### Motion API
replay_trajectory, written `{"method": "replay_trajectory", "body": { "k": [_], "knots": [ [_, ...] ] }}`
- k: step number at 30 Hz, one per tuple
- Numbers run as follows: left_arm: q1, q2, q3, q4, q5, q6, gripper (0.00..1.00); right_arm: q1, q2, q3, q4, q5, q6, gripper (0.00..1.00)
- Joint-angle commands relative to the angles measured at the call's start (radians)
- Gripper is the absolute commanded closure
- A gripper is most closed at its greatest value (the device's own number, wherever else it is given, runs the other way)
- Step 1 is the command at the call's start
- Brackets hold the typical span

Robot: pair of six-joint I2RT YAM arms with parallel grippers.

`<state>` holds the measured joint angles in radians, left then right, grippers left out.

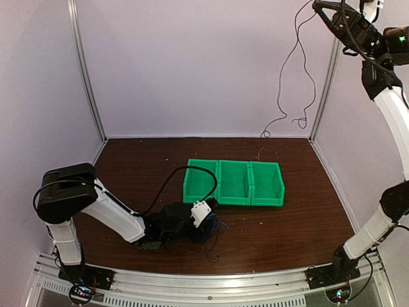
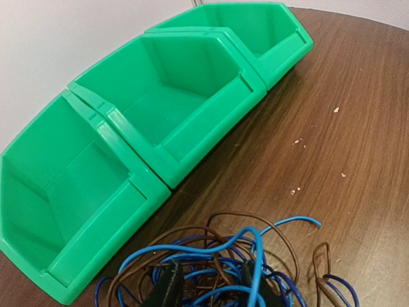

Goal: Untangle the cables

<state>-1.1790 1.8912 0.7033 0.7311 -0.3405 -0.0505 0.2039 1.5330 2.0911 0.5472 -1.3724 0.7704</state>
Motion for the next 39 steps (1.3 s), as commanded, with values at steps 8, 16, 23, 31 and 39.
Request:
{"method": "replay_trajectory", "body": {
  "k": [8,16,23,31,39],
  "knots": [
    [-0.003,-0.228,-0.094,-0.037,0.092,-0.040,0.55,-0.058,-0.043,-0.276,0.090,-0.009,0.028,1.00],
    [-0.027,-0.352,-0.137,-0.093,0.059,-0.080,0.45,-0.061,-0.076,-0.379,-0.349,0.072,-0.415,1.00],
    [-0.027,-0.450,-0.227,-0.062,-0.023,-0.106,0.43,-0.062,-0.081,-0.446,-0.437,0.113,-0.528,1.00],
    [-0.026,-0.464,-0.242,-0.082,-0.057,-0.123,0.42,-0.061,-0.063,-0.499,-0.475,0.169,-0.597,1.00],
    [-0.027,-0.469,-0.250,-0.078,-0.070,-0.129,0.41,-0.061,-0.085,-0.583,-0.569,0.224,-0.729,1.00]
  ]
}}
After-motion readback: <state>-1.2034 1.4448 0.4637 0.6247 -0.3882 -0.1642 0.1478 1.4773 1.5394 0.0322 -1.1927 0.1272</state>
